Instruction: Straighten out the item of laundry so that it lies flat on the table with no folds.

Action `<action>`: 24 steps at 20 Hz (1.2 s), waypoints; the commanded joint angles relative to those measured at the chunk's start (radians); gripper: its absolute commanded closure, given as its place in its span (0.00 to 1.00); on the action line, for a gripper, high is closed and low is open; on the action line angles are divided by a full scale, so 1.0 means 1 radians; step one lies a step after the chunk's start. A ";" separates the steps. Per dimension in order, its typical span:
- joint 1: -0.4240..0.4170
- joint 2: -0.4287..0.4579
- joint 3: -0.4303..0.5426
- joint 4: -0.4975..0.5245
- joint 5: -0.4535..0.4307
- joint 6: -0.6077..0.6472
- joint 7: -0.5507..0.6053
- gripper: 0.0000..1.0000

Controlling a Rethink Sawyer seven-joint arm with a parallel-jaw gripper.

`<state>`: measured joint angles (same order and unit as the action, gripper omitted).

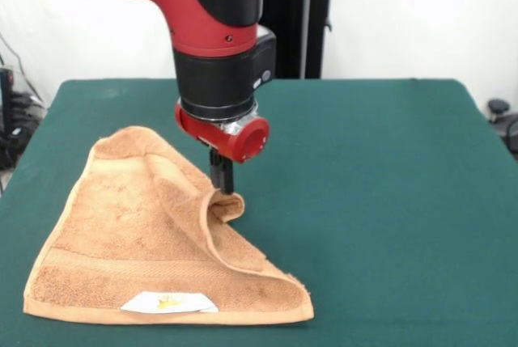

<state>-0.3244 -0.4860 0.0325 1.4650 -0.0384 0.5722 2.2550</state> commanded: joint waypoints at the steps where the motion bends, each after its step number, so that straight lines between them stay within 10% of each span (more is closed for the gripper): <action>1: 0.031 0.033 0.135 0.161 0.019 -0.081 0.062 1.00; 24: -0.038 -0.068 0.202 0.256 0.031 -0.016 0.018 1.00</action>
<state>-0.3667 -0.5513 0.1173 1.5906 -0.0371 0.5286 2.2550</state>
